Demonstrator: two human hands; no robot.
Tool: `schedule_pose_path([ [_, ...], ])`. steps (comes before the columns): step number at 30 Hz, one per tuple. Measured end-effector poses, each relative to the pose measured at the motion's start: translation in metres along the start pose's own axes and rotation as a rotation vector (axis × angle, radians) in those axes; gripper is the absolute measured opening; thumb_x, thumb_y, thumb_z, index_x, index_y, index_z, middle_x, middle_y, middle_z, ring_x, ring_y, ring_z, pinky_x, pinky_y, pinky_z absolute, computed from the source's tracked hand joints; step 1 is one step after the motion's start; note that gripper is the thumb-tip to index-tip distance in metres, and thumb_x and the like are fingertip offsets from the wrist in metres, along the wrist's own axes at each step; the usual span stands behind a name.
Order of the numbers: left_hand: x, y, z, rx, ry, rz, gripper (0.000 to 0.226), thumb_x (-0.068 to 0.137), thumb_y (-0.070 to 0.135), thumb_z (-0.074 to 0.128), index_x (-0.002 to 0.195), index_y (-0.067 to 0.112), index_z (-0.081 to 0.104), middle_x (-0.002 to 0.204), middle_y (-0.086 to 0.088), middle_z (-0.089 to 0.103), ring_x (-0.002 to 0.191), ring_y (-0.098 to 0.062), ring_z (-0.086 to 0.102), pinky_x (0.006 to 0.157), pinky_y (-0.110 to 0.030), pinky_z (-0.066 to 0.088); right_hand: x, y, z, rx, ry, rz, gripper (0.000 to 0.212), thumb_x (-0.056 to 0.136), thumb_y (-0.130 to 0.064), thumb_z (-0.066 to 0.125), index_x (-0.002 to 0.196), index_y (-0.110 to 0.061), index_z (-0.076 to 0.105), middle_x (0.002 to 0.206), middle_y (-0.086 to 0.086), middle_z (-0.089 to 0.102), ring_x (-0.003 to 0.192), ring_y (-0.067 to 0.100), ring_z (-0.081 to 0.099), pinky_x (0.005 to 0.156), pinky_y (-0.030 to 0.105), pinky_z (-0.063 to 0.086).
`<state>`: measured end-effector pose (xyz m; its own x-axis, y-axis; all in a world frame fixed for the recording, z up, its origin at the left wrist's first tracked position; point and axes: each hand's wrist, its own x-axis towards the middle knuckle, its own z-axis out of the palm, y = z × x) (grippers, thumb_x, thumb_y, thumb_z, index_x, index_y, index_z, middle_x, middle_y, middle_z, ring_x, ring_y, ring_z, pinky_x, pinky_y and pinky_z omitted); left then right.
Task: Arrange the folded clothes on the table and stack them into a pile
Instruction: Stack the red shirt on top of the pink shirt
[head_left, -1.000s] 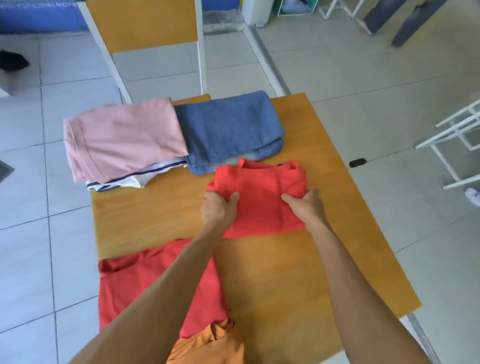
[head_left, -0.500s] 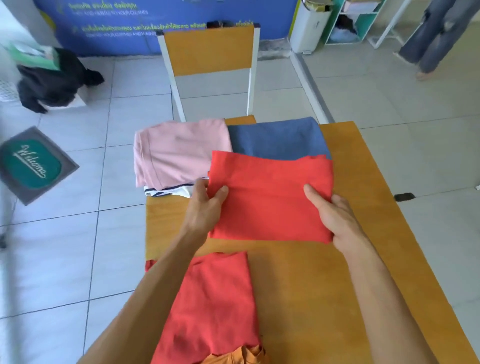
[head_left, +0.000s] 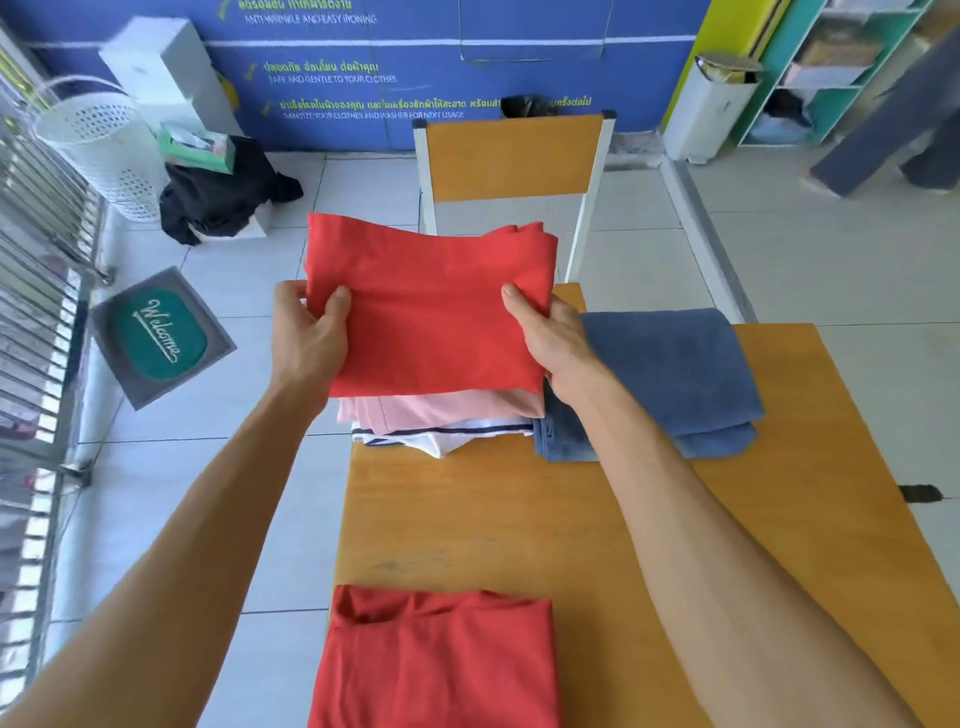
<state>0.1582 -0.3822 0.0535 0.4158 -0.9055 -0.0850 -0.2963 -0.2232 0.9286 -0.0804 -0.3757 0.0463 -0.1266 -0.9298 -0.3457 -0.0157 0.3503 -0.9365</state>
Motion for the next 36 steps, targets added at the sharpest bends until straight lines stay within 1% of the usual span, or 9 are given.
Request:
schedule_pose_path([
  [5,0.016,-0.033,0.016,0.219,-0.094,-0.179,0.038,0.092,0.031,0.057,0.123,0.010,0.051,0.118,-0.012,0.062,0.105,-0.029,0.059,0.086,-0.039,0.048,0.024,0.043,0.002,-0.152,0.090,0.213,0.026,0.089,-0.049,0.071,0.087,-0.023,0.069,0.091,0.000,0.074,0.089,0.024,0.073,0.089,0.046,0.061],
  [9,0.019,-0.042,0.024,0.250,-0.085,-0.228,0.039,0.094,0.022,0.049,0.131,0.009,0.045,0.123,-0.016,0.057,0.098,-0.027,0.051,0.080,-0.033,0.038,0.033,0.047,0.000,-0.159,0.107,0.212,0.027,0.084,-0.050,0.074,0.088,-0.024,0.071,0.095,0.001,0.075,0.090,0.025,0.073,0.088,0.047,0.061],
  [11,0.021,-0.035,0.027,0.284,-0.064,-0.225,0.045,0.092,0.017,0.046,0.135,0.008,0.040,0.126,-0.018,0.054,0.109,-0.031,0.052,0.084,-0.034,0.038,0.037,0.044,0.000,-0.190,0.127,0.194,0.028,0.085,-0.051,0.072,0.087,-0.024,0.070,0.094,0.000,0.075,0.089,0.024,0.073,0.087,0.044,0.061],
  [16,0.016,-0.028,0.036,0.495,0.086,0.240,0.056,0.081,0.011,0.048,0.136,0.016,0.045,0.143,-0.013,0.043,0.133,-0.033,0.037,0.108,-0.047,0.031,0.050,0.037,-0.004,-0.333,0.222,0.106,0.038,0.091,-0.053,0.063,0.081,-0.017,0.070,0.088,0.002,0.072,0.085,0.023,0.068,0.083,0.037,0.056],
  [20,0.014,-0.047,0.057,0.752,-0.097,0.490,0.041,0.097,0.039,0.039,0.134,0.031,0.056,0.156,-0.009,0.035,0.147,-0.029,0.023,0.117,-0.050,0.017,0.060,0.040,0.001,-0.337,0.225,0.062,0.035,0.099,-0.046,0.056,0.093,-0.014,0.069,0.086,0.001,0.066,0.083,0.023,0.064,0.073,0.030,0.049],
  [24,0.008,-0.076,0.066,0.813,-0.204,0.378,0.048,0.101,0.054,0.025,0.147,0.044,0.034,0.163,0.000,0.021,0.152,-0.022,0.009,0.119,-0.051,0.009,0.062,0.049,0.002,-0.443,0.194,0.036,0.035,0.099,-0.042,0.056,0.117,-0.013,0.066,0.106,0.003,0.067,0.094,0.023,0.062,0.082,0.030,0.047],
  [29,0.008,-0.073,0.067,0.815,-0.205,0.349,0.050,0.100,0.055,0.022,0.149,0.047,0.027,0.164,0.001,0.017,0.152,-0.020,0.006,0.119,-0.054,0.008,0.065,0.046,-0.001,-0.448,0.183,0.073,0.035,0.094,-0.045,0.063,0.115,-0.017,0.068,0.107,0.002,0.070,0.096,0.024,0.065,0.082,0.030,0.050],
  [33,0.005,-0.067,0.061,0.767,-0.281,0.287,0.052,0.101,0.053,0.023,0.152,0.044,0.020,0.166,-0.002,0.004,0.153,-0.020,-0.005,0.119,-0.057,0.001,0.050,0.046,0.001,-0.381,0.266,0.073,0.034,0.095,-0.042,0.063,0.114,-0.014,0.061,0.094,-0.003,0.063,0.081,0.016,0.062,0.075,0.031,0.048],
  [36,-0.009,-0.063,0.048,0.679,-0.266,0.273,0.057,0.102,0.049,0.030,0.155,0.035,0.017,0.166,-0.005,-0.003,0.152,-0.020,-0.010,0.118,-0.058,-0.002,0.028,0.051,-0.003,-0.334,0.320,0.061,0.028,0.097,-0.037,0.060,0.117,-0.018,0.059,0.091,-0.010,0.060,0.089,0.018,0.064,0.076,0.031,0.048],
])
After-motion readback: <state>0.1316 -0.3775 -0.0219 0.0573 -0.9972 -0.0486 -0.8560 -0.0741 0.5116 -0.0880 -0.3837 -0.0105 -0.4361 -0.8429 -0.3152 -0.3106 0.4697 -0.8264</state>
